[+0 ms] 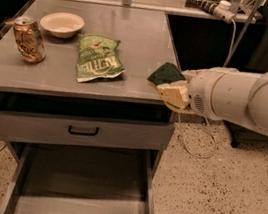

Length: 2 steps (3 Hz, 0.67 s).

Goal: Pick sponge from middle drawer and place on counter

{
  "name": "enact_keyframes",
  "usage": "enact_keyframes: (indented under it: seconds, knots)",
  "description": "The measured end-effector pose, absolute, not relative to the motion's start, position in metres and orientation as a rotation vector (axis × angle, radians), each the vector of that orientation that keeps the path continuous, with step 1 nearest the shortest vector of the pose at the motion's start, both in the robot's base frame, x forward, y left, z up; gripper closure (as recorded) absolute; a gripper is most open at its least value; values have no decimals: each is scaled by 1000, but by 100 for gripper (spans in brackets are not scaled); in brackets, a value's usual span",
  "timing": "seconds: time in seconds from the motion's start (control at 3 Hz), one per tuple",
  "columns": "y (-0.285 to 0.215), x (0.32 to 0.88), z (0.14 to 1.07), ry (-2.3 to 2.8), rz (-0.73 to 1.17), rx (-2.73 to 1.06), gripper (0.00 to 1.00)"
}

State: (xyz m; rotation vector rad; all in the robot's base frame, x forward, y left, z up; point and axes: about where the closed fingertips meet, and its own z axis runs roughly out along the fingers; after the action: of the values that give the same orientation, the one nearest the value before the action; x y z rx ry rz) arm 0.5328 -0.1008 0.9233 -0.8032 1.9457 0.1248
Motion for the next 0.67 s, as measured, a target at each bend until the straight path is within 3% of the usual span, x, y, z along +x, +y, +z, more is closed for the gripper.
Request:
enact_keyframes:
  seconds: [0.67]
  knots:
    - [-88,601,929,1927,197,-710,100]
